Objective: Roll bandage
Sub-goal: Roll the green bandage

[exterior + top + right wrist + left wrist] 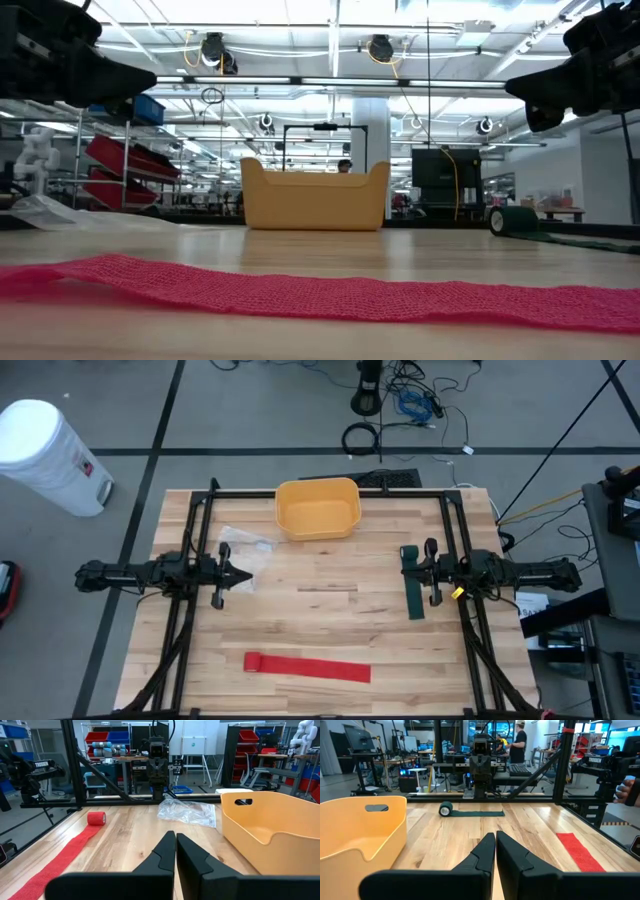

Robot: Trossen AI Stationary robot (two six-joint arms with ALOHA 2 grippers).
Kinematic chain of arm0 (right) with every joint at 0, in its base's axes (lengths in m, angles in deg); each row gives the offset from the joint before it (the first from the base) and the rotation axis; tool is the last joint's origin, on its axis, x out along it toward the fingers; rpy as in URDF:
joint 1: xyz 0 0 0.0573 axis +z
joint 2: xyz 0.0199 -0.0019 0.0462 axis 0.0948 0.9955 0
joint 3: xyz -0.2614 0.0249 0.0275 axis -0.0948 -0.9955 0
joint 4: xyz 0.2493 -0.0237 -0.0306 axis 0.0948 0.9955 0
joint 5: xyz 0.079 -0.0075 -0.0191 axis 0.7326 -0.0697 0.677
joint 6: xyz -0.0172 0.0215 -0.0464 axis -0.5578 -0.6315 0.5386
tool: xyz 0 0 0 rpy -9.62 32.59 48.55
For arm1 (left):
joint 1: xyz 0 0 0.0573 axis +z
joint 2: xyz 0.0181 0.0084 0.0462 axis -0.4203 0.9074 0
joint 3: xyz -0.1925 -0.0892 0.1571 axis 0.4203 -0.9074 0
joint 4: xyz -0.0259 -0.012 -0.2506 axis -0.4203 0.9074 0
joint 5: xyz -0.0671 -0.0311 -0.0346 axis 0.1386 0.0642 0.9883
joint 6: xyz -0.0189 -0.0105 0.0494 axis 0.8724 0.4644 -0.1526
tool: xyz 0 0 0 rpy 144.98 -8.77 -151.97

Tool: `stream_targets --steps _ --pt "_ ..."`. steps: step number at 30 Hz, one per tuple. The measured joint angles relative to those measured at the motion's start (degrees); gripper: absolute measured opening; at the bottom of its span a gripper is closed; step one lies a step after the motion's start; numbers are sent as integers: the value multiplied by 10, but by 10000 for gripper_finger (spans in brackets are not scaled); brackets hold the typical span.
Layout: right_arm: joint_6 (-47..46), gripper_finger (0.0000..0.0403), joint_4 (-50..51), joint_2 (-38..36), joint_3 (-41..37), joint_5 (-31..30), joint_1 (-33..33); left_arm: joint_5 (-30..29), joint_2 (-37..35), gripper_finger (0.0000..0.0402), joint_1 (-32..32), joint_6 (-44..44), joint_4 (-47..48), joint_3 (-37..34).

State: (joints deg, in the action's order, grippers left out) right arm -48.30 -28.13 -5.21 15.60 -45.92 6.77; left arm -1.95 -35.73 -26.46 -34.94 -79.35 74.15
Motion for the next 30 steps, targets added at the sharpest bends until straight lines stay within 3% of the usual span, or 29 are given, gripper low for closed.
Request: stream_targets --steps 19,30 --pt "63 0 -2 0 0 -3 -1 0 0 22 0 0 0 0" --pt "-6 0 -26 0 0 -1 -1 0 0 22 0 0 0 0"
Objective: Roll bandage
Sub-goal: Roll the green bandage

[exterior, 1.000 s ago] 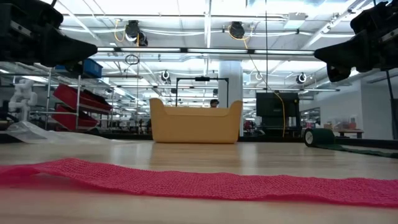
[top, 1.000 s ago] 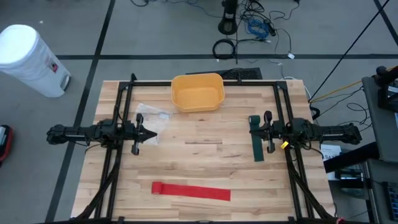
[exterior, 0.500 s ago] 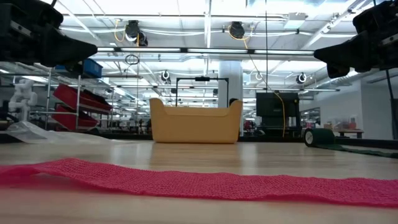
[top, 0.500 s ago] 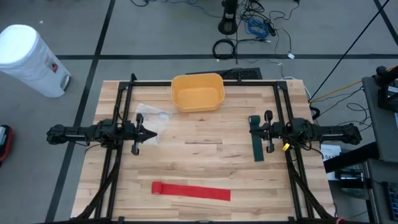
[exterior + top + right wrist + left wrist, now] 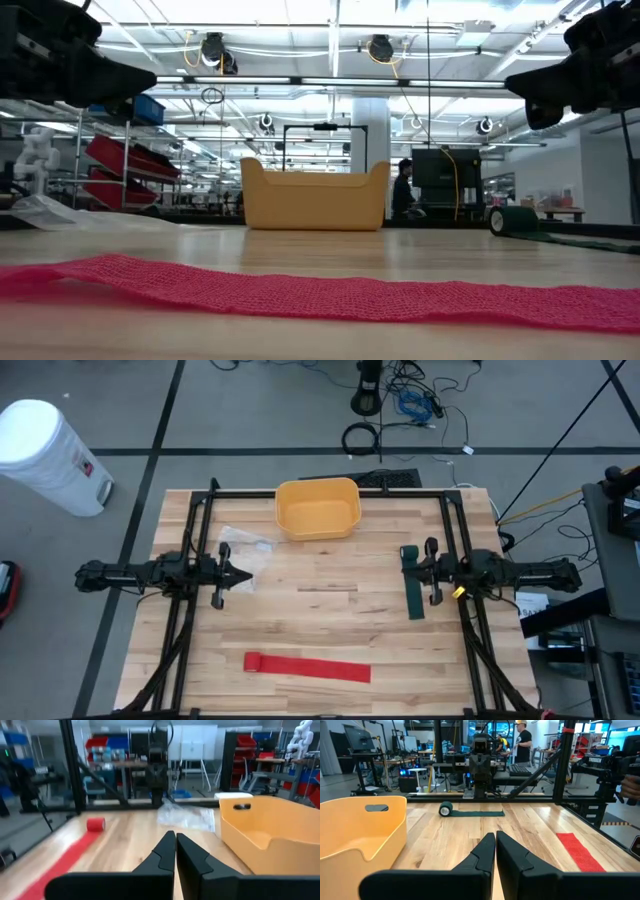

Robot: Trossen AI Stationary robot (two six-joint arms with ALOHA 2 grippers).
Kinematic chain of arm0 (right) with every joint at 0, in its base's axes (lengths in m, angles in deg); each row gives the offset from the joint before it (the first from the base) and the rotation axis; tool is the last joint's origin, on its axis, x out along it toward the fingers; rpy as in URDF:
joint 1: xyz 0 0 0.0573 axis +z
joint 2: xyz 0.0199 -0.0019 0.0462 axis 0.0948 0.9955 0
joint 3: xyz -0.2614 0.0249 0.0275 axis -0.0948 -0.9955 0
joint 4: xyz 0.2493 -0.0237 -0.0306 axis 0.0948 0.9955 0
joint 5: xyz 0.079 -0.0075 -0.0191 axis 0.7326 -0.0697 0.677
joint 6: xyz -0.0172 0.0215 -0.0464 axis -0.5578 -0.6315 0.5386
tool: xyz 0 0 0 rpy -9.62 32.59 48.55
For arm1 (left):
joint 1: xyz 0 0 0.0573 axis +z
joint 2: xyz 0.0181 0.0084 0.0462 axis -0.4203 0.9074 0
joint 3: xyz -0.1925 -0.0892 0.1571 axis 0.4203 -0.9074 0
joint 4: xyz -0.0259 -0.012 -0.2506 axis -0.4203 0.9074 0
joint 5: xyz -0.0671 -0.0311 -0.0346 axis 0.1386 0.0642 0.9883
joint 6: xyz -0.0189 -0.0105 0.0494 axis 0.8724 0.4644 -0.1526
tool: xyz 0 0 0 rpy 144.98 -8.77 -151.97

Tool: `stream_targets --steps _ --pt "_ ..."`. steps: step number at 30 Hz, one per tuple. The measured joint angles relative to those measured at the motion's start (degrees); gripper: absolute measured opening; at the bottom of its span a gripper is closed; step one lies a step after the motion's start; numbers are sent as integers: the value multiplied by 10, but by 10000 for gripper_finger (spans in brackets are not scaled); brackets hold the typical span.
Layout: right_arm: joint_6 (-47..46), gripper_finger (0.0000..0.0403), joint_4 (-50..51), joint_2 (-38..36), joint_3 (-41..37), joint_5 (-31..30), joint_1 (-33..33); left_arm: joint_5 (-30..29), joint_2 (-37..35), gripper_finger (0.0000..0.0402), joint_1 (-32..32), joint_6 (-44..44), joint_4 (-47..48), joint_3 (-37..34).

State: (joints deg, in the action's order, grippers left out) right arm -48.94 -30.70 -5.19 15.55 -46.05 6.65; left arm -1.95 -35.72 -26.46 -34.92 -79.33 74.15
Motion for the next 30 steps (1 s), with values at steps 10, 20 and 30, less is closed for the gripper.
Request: stream_targets --steps 10,20,30 --pt "23 0 -39 23 74 0 0 0 0 22 0 0 0 0" --pt "33 0 65 167 260 -18 0 0 0 22 0 0 0 0" --pt "51 0 105 303 399 -15 0 0 0 22 0 0 0 0"
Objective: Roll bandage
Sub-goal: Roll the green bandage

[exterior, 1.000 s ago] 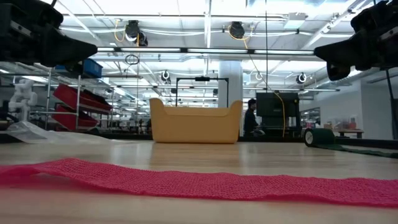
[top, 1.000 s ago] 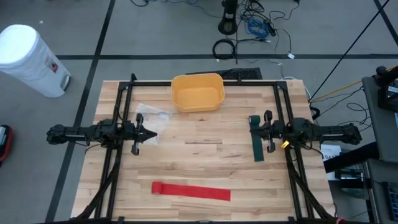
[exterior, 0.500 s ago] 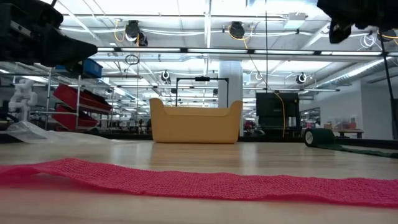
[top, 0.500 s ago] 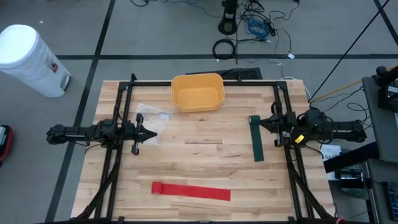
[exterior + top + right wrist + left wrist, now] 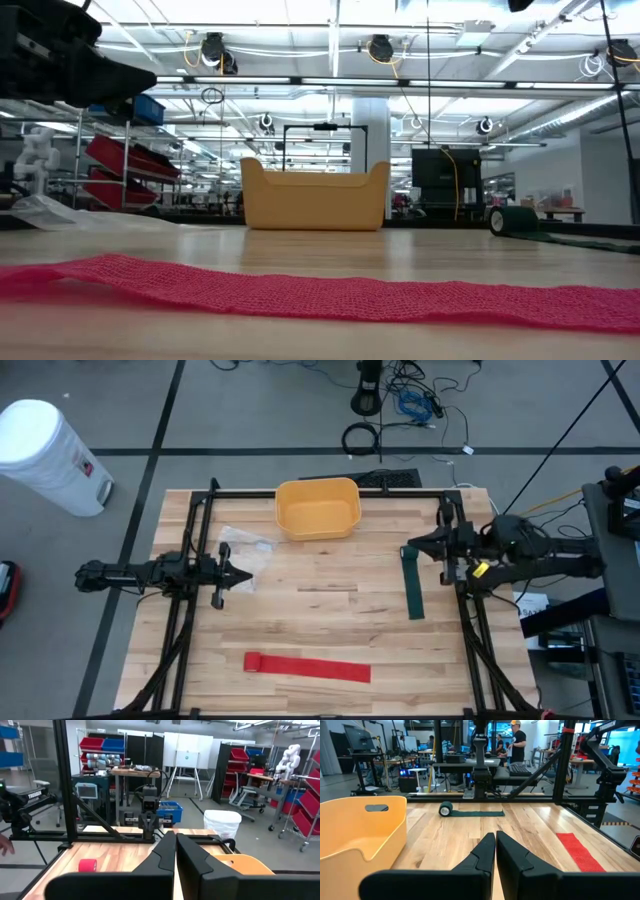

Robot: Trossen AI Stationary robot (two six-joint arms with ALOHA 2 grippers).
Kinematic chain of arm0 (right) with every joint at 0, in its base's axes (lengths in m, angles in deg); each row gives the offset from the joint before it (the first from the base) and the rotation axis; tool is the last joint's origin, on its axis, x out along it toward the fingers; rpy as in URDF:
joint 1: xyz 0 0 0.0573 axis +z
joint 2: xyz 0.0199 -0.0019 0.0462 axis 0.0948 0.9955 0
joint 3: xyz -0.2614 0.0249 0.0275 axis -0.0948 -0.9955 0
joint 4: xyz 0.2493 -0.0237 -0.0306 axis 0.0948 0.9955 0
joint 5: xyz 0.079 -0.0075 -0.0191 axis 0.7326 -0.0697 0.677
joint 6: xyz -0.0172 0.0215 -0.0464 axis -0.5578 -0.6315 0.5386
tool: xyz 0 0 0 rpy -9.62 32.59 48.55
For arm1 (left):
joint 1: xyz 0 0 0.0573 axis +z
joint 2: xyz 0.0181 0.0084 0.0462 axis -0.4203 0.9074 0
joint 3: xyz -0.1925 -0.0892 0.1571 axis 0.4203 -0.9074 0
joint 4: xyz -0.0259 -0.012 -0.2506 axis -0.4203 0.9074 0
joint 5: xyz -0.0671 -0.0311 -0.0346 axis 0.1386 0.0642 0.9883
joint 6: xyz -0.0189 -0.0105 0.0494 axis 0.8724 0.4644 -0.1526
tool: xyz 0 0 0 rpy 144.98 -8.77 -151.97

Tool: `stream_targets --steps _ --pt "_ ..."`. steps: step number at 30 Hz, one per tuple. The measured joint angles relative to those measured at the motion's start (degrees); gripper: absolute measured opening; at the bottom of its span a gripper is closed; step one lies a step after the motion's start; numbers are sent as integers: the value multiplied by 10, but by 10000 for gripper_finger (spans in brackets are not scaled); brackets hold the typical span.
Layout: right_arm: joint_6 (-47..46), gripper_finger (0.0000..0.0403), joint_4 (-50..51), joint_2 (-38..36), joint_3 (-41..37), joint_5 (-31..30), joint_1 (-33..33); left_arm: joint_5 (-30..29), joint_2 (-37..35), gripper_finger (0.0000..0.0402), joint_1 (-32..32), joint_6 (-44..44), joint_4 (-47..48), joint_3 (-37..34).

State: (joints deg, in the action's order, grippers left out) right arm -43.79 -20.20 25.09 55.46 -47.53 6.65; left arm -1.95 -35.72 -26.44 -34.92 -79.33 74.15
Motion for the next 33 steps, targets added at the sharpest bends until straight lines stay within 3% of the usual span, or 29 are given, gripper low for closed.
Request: stream_targets --steps 11,18,22,33 --pt "-32 0 3 74 -48 1 24 0 0 22 0 0 0 0" --pt "-61 0 -116 80 -143 -10 66 0 0 22 0 0 -1 0" --pt "-70 0 -113 80 -174 -15 72 -3 0 22 0 0 -2 0" --pt "-111 0 -116 77 -147 -17 72 -3 0 22 0 0 -21 0"
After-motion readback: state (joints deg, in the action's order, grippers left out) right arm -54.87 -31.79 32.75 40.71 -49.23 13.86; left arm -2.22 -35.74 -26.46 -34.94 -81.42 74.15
